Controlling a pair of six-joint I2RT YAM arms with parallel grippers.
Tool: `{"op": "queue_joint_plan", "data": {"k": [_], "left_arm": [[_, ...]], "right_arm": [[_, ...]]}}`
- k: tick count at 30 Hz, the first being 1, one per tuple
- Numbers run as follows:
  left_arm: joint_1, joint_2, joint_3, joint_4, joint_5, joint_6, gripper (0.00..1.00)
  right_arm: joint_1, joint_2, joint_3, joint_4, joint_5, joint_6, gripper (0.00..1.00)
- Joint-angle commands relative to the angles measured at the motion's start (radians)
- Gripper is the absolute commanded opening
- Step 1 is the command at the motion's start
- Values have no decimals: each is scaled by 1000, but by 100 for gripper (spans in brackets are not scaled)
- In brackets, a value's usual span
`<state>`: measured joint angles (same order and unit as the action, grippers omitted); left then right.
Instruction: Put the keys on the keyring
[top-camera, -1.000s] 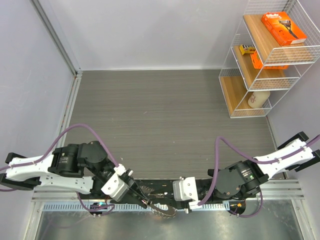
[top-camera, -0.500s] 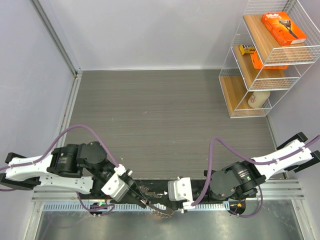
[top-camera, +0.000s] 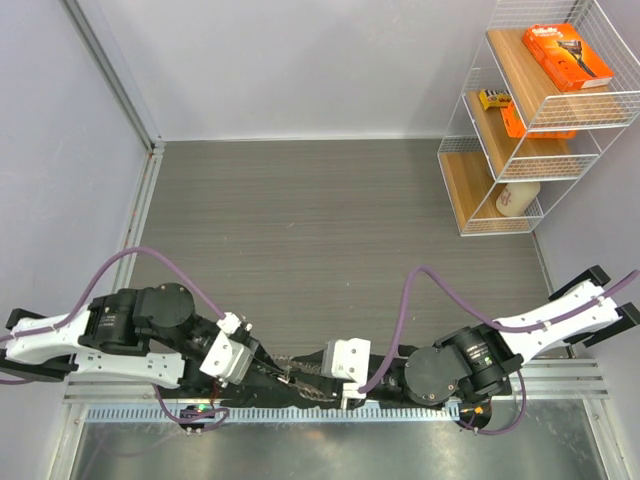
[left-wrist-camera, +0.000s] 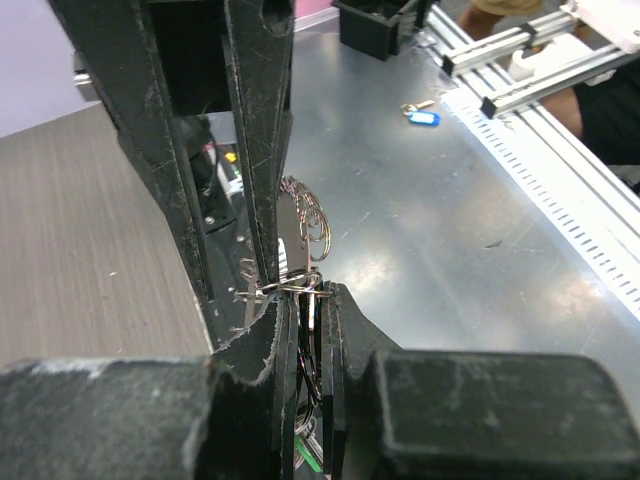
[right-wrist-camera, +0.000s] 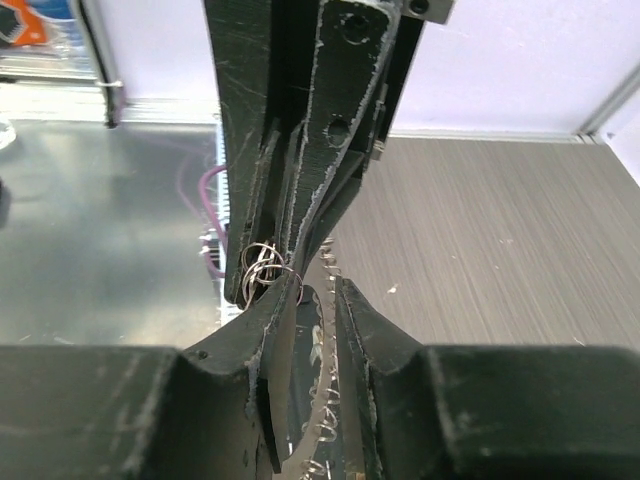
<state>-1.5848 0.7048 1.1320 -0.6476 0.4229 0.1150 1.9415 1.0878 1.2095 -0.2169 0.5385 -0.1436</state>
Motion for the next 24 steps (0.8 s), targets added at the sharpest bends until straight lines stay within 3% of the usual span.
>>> {"op": "queue_joint_plan", "data": {"k": [1, 5, 12, 24], "left_arm": [[-10, -22, -6, 184, -88, -17, 0], [-10, -34, -23, 209, -88, -20, 0], [-10, -50, -38, 235, -85, -26, 0], [-10, -73, -48, 250, -72, -29, 0]], "right_arm": [[-19, 50, 10, 4, 228, 44, 27], [-19, 69, -4, 30, 394, 75, 27], [-24, 92, -27, 65, 515, 122, 27], [-26, 80, -59, 67, 230, 87, 34]]}}
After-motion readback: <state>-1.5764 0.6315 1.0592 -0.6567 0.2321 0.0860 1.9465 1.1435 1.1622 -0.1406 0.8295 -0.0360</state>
